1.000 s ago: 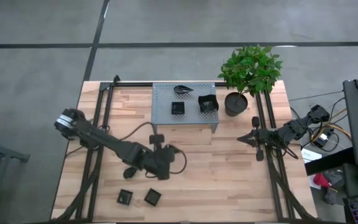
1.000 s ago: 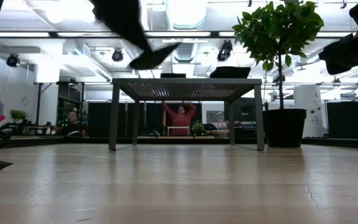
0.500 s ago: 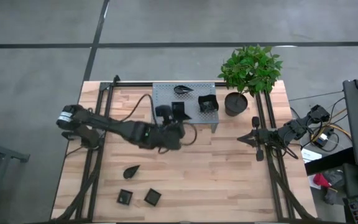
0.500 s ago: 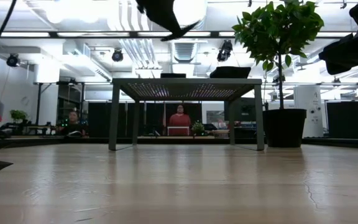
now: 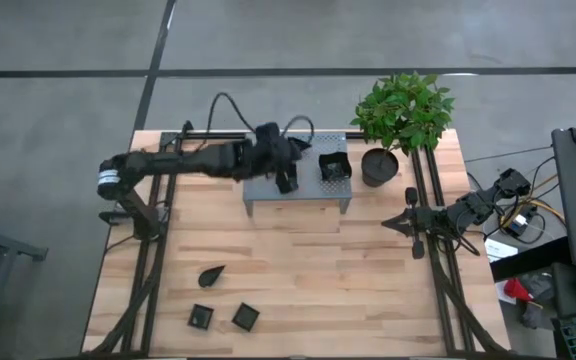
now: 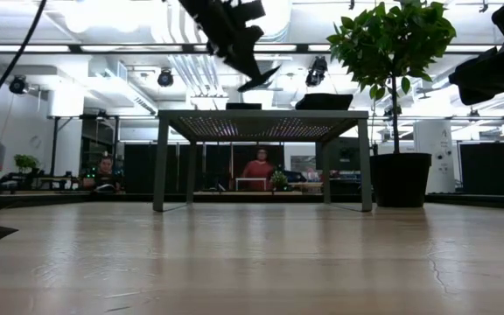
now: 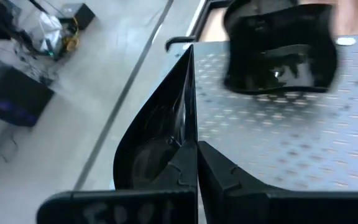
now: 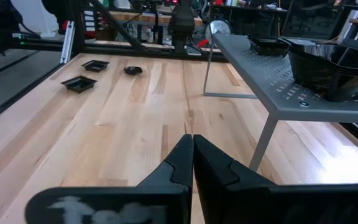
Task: Pick & Place Mini shaped plates
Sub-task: Stack the black drop-shaped plate on top of the black drop-shaped plates on the shelf
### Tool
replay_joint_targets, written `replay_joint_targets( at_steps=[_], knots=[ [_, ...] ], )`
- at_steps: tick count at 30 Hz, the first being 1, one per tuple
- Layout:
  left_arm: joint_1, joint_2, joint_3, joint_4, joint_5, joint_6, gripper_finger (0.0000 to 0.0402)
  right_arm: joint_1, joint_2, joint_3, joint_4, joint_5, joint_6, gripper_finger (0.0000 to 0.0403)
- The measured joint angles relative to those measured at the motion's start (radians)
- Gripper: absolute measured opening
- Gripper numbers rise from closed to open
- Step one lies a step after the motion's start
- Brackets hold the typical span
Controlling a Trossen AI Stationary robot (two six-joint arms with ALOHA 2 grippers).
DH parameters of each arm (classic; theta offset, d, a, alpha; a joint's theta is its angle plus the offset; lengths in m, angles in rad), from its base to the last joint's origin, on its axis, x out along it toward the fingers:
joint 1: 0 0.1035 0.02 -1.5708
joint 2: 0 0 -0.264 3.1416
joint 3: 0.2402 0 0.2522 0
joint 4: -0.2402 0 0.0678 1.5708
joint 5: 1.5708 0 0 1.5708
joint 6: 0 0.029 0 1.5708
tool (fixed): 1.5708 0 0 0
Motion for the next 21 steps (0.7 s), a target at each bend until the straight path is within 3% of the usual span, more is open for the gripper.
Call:
replay_joint_targets(
  at_steps=[5,12,21],
  knots=[
    [0.135,0.000,0.007,0.000,0.121,-0.052,0.0000,0.000,0.000,0.000,0.000,0.000,0.000,0.0008],
    [0.247,0.021,0.004,0.080,0.428,-0.158,0.0000,0.000,0.000,0.000,0.000,0.000,0.000,0.0008],
    [0.251,0.032,0.002,0.051,0.447,-0.196,0.0000,0.000,0.000,0.000,0.000,0.000,0.000,0.0008]
  ],
)
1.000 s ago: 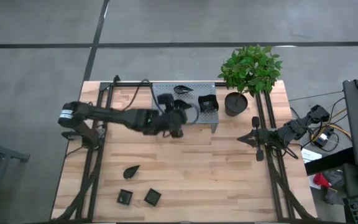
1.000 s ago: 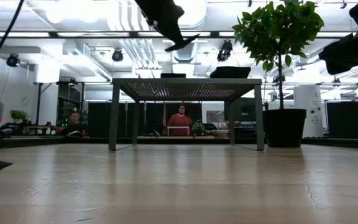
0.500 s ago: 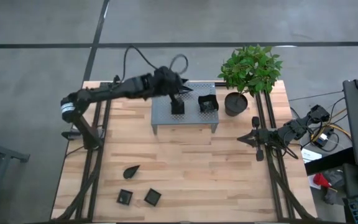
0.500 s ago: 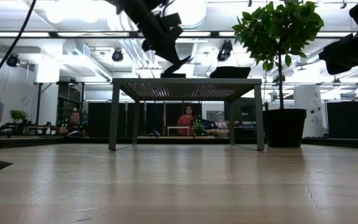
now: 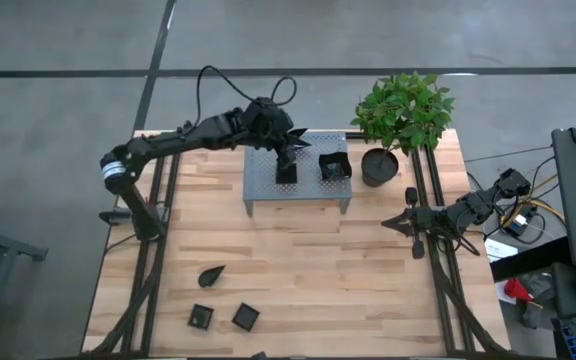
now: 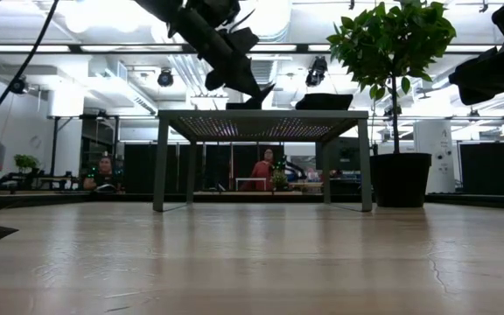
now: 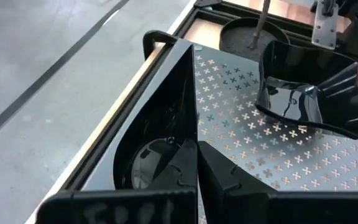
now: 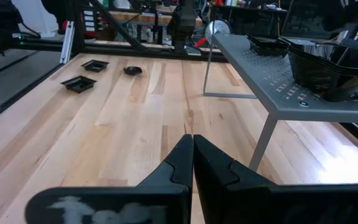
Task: Pick & Place Mini shaped plates
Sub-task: Stack the black drop-shaped plate on top of the black drop-shaped plates on the shelf
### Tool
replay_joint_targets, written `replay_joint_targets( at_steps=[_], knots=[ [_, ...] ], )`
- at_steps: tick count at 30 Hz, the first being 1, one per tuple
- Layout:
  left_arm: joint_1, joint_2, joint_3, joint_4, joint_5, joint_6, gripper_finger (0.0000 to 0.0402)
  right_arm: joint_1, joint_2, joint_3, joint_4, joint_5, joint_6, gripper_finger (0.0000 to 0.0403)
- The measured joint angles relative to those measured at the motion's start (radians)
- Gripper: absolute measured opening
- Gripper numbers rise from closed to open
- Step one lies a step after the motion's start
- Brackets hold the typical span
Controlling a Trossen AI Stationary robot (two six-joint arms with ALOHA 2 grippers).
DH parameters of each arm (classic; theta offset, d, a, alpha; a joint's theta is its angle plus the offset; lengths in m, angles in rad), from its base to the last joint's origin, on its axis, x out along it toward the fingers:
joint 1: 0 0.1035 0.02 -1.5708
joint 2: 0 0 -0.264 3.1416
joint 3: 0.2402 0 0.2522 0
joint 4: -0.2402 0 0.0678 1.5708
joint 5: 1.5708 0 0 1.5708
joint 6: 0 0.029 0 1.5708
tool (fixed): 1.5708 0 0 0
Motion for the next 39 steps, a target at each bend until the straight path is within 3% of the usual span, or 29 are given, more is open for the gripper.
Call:
replay_joint_targets(
  at_steps=[39],
  knots=[
    [0.003,0.009,-0.097,0.130,0.000,0.031,0.0000,0.000,0.000,0.000,0.000,0.000,0.000,0.0008]
  ],
)
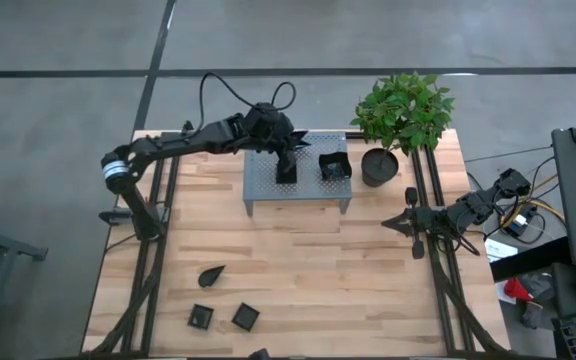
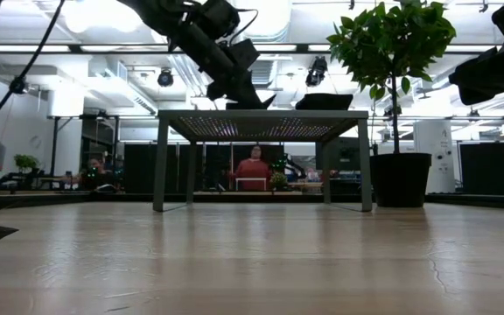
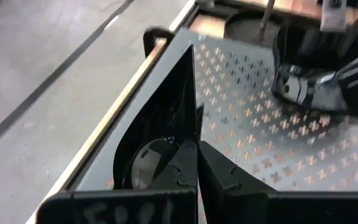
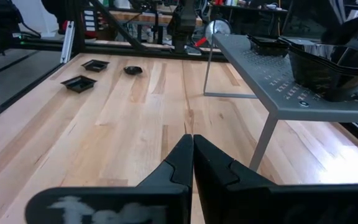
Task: Pick & Place Mini shaped plates
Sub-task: Stack the black drop-shaped plate on top of the black drop-shaped plates on the shelf
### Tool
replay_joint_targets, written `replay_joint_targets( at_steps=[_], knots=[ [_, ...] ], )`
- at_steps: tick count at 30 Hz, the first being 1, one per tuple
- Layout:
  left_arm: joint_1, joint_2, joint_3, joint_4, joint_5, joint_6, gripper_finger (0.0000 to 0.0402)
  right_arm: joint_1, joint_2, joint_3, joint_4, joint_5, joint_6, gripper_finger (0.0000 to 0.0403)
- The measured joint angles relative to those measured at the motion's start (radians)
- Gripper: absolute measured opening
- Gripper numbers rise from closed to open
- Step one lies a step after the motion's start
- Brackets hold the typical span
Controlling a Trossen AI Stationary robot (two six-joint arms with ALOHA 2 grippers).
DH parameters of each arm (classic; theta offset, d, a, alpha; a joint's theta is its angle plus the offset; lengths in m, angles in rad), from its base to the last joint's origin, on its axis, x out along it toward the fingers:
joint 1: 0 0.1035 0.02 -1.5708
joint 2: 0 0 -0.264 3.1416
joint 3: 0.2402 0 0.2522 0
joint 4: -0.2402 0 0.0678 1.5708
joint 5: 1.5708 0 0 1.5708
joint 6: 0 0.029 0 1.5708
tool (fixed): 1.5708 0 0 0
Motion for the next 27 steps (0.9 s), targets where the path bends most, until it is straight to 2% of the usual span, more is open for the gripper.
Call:
replay_joint_targets(
  at_steps=[8,19,27],
  knots=[
    [0.000,0.000,-0.002,-0.010,-0.052,0.004,0.0008,0.000,0.000,0.000,0.000,0.000,0.000,0.0008],
    [0.000,0.000,-0.002,-0.036,-0.056,0.005,0.0050,0.000,0.000,0.000,0.000,0.000,0.000,0.0008],
    [-0.005,-0.003,-0.002,-0.054,-0.037,-0.040,0.0057,0.000,0.000,0.000,0.000,0.000,0.000,0.0008]
  ],
)
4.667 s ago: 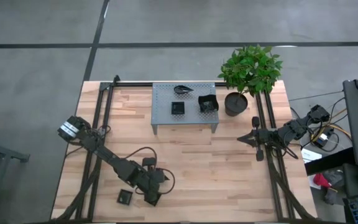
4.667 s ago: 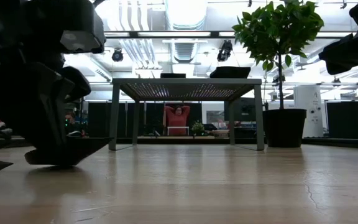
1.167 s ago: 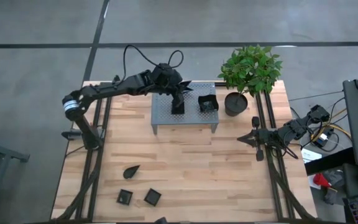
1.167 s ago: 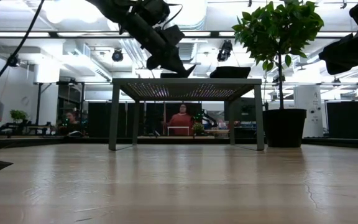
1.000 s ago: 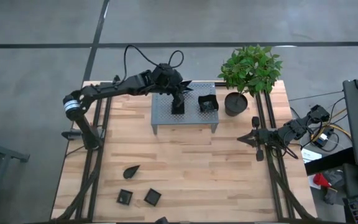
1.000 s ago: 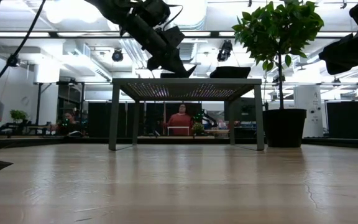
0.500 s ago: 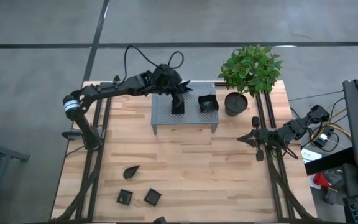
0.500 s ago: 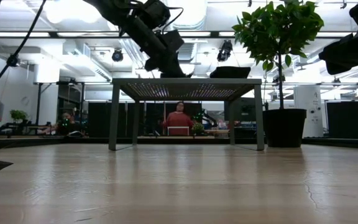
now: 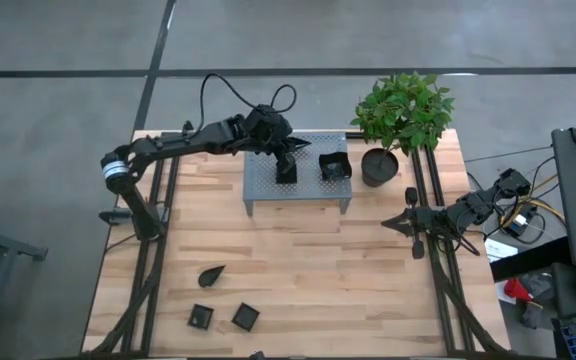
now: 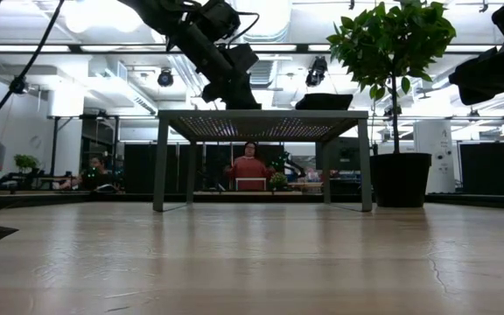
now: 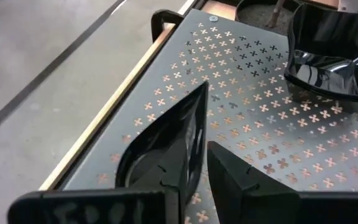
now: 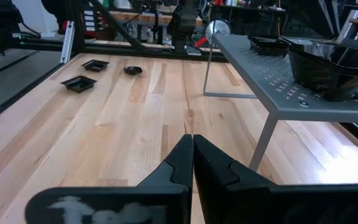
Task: Pick & Place Mini shaped plates
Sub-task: Stack the black drop-shaped plate on top of the black drop-shaped plates on the shelf
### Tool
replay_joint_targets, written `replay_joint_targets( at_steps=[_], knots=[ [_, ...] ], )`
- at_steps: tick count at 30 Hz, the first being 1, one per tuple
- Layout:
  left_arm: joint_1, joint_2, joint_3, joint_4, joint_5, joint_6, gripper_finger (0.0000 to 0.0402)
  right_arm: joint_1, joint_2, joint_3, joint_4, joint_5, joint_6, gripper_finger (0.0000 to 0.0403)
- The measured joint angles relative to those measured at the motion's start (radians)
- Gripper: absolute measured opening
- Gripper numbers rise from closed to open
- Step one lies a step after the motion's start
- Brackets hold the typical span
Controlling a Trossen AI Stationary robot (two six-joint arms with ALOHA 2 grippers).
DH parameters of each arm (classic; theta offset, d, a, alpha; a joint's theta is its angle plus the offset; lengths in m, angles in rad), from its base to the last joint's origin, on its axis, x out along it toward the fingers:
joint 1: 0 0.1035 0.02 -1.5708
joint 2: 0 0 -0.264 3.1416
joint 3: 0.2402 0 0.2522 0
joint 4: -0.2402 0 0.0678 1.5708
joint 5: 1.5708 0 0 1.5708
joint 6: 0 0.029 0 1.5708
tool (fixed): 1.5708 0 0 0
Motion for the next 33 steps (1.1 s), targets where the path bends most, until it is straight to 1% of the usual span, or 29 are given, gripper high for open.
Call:
replay_joint_targets(
  at_steps=[6,12,15,20,23,26,31,33],
  knots=[
    [-0.025,-0.020,0.045,-0.099,0.003,0.007,0.0058,0.000,0.000,0.000,0.000,0.000,0.000,0.0008],
    [-0.076,-0.087,0.058,-0.247,0.002,0.006,0.0058,0.000,0.000,0.000,0.000,0.000,0.000,0.0008],
    [-0.115,-0.125,0.058,-0.332,0.003,-0.022,0.0058,0.000,0.000,0.000,0.001,0.000,0.000,0.0008],
    [-0.196,-0.189,0.054,-0.448,0.003,-0.146,0.0058,0.000,0.000,0.000,0.000,0.000,0.000,0.0008],
    [-0.258,-0.222,0.054,-0.520,0.020,-0.224,0.0058,0.000,0.000,0.000,0.000,0.000,0.000,0.0008],
    [-0.326,-0.246,0.053,-0.601,0.024,-0.330,0.0058,0.000,0.000,0.000,0.001,0.000,0.000,0.0008],
    [-0.461,-0.250,0.051,-0.669,0.024,-0.425,0.0058,0.000,0.000,0.000,0.001,0.000,0.000,0.0008],
    [-0.521,-0.246,0.051,-0.681,0.024,-0.437,0.0058,0.000,0.000,0.000,0.001,0.000,0.000,0.0008]
  ],
)
